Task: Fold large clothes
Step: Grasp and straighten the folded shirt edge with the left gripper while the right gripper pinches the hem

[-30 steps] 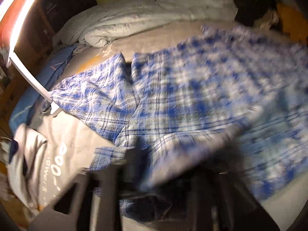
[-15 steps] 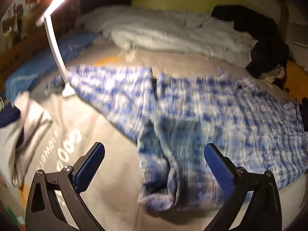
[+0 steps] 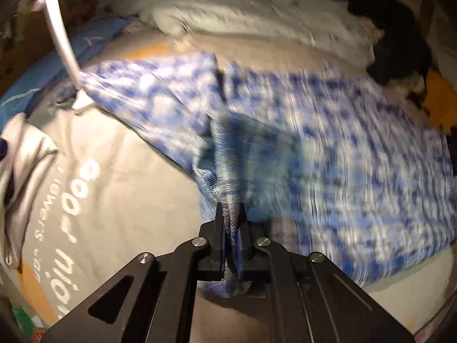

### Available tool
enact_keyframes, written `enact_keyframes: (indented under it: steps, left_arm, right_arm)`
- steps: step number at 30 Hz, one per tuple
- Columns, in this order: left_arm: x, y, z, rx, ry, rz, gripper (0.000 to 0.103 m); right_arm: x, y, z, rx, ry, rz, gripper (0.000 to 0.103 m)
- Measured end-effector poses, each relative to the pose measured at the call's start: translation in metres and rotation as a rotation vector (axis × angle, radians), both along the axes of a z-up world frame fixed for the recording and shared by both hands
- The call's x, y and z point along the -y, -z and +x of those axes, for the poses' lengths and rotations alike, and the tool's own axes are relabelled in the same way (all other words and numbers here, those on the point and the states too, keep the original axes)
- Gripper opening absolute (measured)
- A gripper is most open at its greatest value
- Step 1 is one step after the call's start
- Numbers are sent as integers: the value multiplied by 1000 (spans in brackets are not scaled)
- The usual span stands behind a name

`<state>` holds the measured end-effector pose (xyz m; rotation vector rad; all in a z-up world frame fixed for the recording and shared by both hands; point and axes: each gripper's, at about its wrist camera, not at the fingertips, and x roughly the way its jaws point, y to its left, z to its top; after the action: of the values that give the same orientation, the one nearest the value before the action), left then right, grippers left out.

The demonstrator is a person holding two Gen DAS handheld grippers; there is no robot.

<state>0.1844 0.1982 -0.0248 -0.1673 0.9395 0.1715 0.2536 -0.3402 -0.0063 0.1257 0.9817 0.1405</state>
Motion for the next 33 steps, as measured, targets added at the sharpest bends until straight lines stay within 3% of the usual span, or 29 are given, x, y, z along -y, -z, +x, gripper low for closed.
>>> enact_keyframes:
  steps: [1, 3, 5, 8, 10, 12, 14, 17, 20, 21, 23, 28, 33]
  left_arm:
    - [-5, -9, -4, 40, -20, 10, 5]
    - [-15, -22, -11, 96, -37, -17, 5]
    - [-20, -22, -12, 91, -35, -46, 5]
    - [-14, -16, -9, 55, -32, 1, 10]
    - [-10, -16, -9, 42, -32, -23, 36]
    - [-9, -17, -11, 56, -16, -84, 35]
    - [0, -23, -13, 77, -11, -32, 36]
    - [15, -31, -16, 113, 18, 41, 40]
    - [24, -32, -16, 119, 59, 26, 41]
    - [26, -31, -15, 116, 67, 30, 41]
    - [30, -29, -15, 108, 77, 49, 41]
    - [29, -28, -16, 102, 77, 52, 41]
    - [32, -31, -19, 119, 87, 54, 41]
  right_arm:
    - [-3, -1, -2, 10, -2, -30, 66]
    - [0, -9, -8, 52, 39, -44, 60]
    - [10, -17, -14, 80, 62, 8, 60]
    - [16, -17, -23, 65, 43, 29, 60]
    - [16, -10, -26, 19, 38, -10, 60]
    - [15, -2, -30, -14, 18, -25, 60]
    - [14, 4, -30, -41, -5, -11, 57]
    - [11, 6, -28, -10, 2, -45, 50]
    - [4, 5, -22, 18, -8, -70, 23]
    - [5, 5, -19, 23, 7, -65, 7]
    - [11, 7, -13, 24, 65, -62, 7]
    - [39, 26, 3, -83, 216, -39, 2]
    - [38, -1, -14, 32, 187, -1, 2]
